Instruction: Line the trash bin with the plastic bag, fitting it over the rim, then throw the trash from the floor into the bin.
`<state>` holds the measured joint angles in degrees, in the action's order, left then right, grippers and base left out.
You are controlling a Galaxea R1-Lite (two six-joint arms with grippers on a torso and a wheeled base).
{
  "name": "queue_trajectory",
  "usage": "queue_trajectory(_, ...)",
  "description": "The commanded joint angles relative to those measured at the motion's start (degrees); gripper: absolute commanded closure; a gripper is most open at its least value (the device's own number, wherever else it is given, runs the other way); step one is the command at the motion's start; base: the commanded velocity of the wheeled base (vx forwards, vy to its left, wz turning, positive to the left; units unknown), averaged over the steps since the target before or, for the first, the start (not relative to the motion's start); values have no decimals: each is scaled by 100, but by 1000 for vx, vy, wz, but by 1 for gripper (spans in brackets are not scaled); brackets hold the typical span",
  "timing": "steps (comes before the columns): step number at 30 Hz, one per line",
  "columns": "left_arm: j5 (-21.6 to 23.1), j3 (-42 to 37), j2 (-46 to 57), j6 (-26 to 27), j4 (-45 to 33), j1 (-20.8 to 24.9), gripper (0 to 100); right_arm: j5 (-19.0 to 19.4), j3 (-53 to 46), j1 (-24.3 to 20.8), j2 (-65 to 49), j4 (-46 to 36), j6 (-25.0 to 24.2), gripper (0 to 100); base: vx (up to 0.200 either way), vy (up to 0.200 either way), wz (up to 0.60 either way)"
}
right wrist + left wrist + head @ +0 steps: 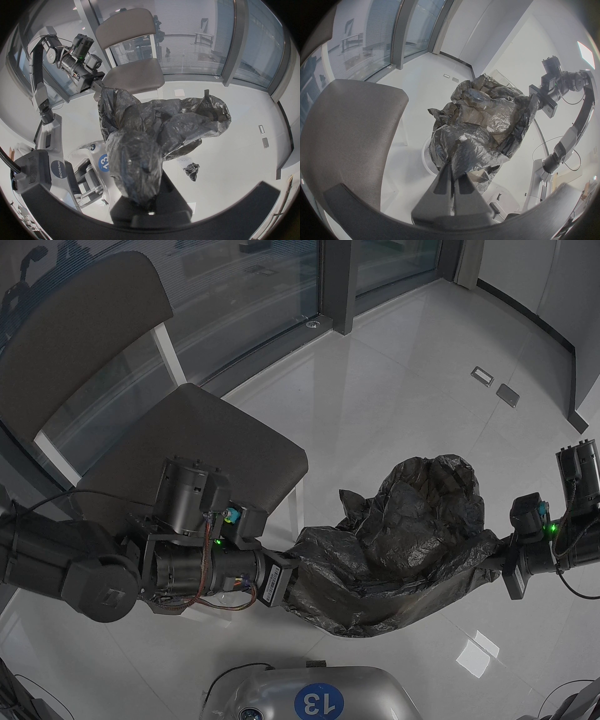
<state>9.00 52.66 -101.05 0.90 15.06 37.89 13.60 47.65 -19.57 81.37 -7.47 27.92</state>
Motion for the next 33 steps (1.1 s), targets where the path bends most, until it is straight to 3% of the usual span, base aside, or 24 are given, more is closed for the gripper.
queue_trajectory(1,-30,-2,15,6,-20,-45,100,2,-54,5,1,0,3,100,0,0,0)
queue_trajectory(7,-73,-19,15,165,-108,-53,100,2,-160,120,-95,-17,3,100,0,0,0)
queue_trajectory(10,-416,-37,-38,173,-161,34,100,2,-344,120,-218,-35,3,100,0,0,0)
queue_trajectory(12,-416,-37,-38,173,-161,34,100,2,-344,120,-218,-35,3,100,0,0,0)
queue_trajectory(13,-680,-90,-82,165,-249,175,100,11,-538,111,-297,-53,3,100,0,0,0)
queue_trajectory(18,-706,-503,217,77,-266,509,100,28,-766,-30,-631,-307,3,100,0,0,0)
queue_trajectory(23,-715,-837,138,77,-231,553,100,28,-977,-82,-728,-492,3,100,0,0,0)
queue_trajectory(33,-715,157,-1013,77,-275,131,100,37,-678,-91,344,-430,21,100,0,0,0)
